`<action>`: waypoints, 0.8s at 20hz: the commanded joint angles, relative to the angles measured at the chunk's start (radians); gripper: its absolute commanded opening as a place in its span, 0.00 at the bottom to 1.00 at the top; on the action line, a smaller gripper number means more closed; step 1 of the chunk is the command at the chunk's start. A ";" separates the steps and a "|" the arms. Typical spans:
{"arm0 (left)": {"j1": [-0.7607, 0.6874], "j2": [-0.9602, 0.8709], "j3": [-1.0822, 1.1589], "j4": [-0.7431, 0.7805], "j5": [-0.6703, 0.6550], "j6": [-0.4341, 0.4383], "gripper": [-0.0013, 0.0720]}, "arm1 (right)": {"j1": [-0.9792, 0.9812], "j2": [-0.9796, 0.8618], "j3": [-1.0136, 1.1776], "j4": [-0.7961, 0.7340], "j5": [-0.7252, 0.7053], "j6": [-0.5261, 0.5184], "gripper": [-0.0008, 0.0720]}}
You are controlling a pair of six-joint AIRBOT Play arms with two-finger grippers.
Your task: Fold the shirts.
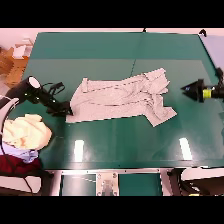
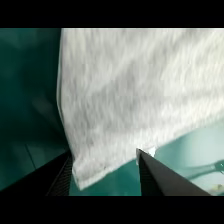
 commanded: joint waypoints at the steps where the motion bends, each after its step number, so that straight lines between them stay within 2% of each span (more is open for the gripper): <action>1: 0.036 -0.001 -0.068 0.019 -0.055 -0.023 0.68 | -0.020 0.070 -0.235 -0.062 -0.065 -0.061 0.59; 4: 0.050 -0.001 -0.124 -0.042 0.028 -0.026 0.68 | -0.019 0.051 -0.285 -0.077 -0.095 -0.056 0.59; 5: 0.048 -0.002 -0.128 -0.088 0.074 -0.021 0.61 | -0.014 0.049 -0.298 -0.082 -0.116 -0.053 0.59; 6: 0.048 -0.002 -0.128 -0.138 0.109 0.005 0.33 | -0.008 0.047 -0.307 -0.093 -0.143 -0.052 0.59; 7: 0.048 -0.002 -0.128 -0.181 0.130 0.032 0.20 | -0.005 0.043 -0.306 -0.124 -0.166 -0.051 0.59; 8: 0.048 -0.002 -0.128 -0.203 0.135 0.037 0.18 | -0.012 0.043 -0.300 -0.173 -0.179 -0.024 0.59; 9: 0.048 -0.002 -0.128 -0.212 0.126 0.037 0.09 | -0.029 0.043 -0.285 -0.205 -0.179 0.001 0.59; 10: 0.048 -0.002 -0.128 -0.211 0.117 0.045 0.05 | -0.051 0.043 -0.270 -0.200 -0.168 0.009 0.59; 16: 0.048 -0.002 -0.128 -0.211 0.103 0.060 0.05 | -0.104 0.043 -0.219 -0.105 -0.053 0.013 0.59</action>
